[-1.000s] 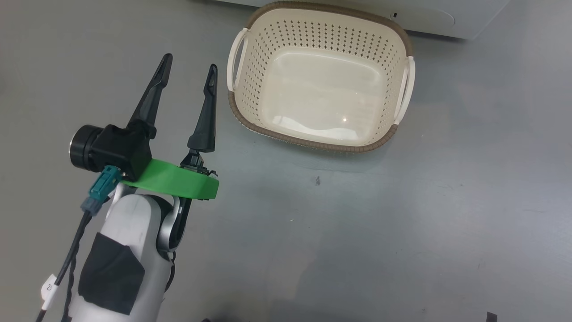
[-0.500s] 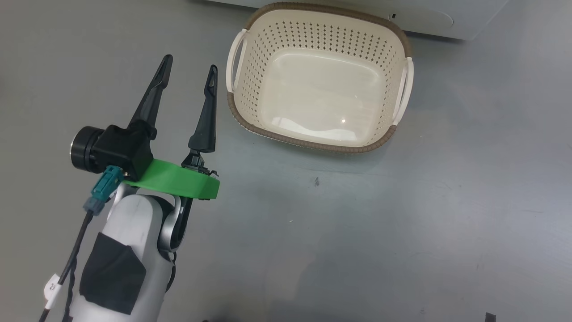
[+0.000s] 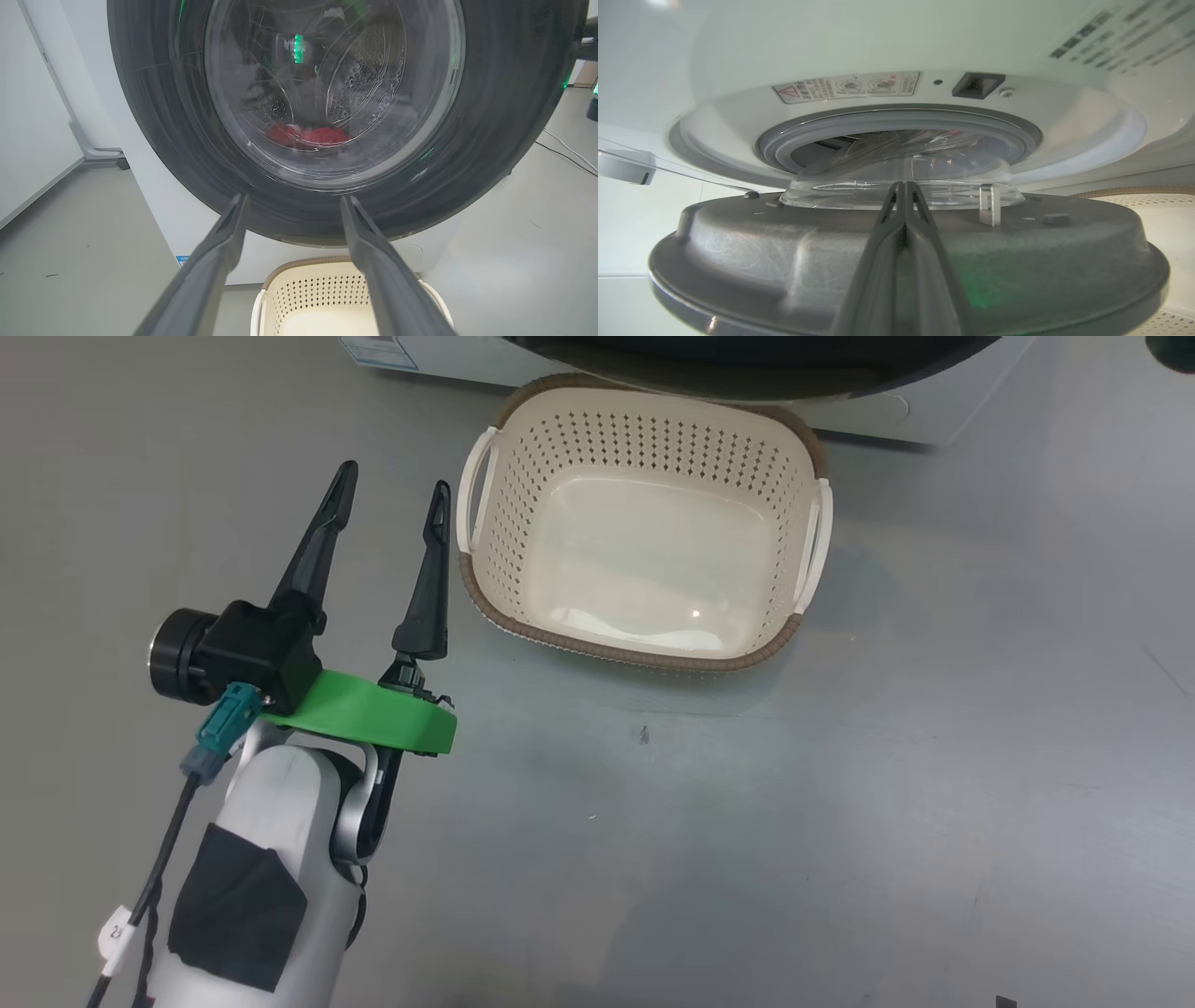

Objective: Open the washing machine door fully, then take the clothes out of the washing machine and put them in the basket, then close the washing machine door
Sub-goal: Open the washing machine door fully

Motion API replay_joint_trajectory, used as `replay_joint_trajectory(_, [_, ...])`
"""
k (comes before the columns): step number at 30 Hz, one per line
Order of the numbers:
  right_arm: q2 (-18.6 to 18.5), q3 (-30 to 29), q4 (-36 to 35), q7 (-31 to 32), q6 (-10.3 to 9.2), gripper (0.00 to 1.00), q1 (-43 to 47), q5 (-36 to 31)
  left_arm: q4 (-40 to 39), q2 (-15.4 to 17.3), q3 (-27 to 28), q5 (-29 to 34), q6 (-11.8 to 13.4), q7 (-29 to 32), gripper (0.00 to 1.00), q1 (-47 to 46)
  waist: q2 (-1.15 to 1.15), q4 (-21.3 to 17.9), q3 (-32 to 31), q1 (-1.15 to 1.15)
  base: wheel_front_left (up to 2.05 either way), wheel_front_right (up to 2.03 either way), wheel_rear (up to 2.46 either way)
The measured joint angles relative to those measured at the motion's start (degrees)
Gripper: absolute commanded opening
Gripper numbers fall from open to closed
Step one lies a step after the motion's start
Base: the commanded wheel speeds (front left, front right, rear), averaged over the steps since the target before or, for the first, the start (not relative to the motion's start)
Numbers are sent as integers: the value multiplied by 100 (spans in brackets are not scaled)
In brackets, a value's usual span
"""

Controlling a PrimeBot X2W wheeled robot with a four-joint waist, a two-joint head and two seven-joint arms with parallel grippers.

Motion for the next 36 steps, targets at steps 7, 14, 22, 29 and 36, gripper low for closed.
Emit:
replay_joint_trajectory(7, [83,126,62,259,65,0,258,33,118,0,27,1,3,0,100,18,0,-74,-166,0,0,0,0])
replay_joint_trajectory(14, [261,204,123,498,141,0,714,121,220,0,45,1,5,0,100,162,0,-130,-391,0,0,0,0])
replay_joint_trajectory(22, [506,245,116,670,159,0,1254,313,367,1,66,1,5,0,100,332,0,-174,-702,0,0,0,0])
replay_joint_trajectory(29, [712,347,77,817,192,0,1758,428,519,2,65,7,5,0,100,527,0,-218,-1011,-1,0,0,0])
replay_joint_trajectory(36, [803,548,-280,936,192,0,2205,437,655,3,66,62,5,0,100,723,0,-239,-1329,-1,0,0,0])
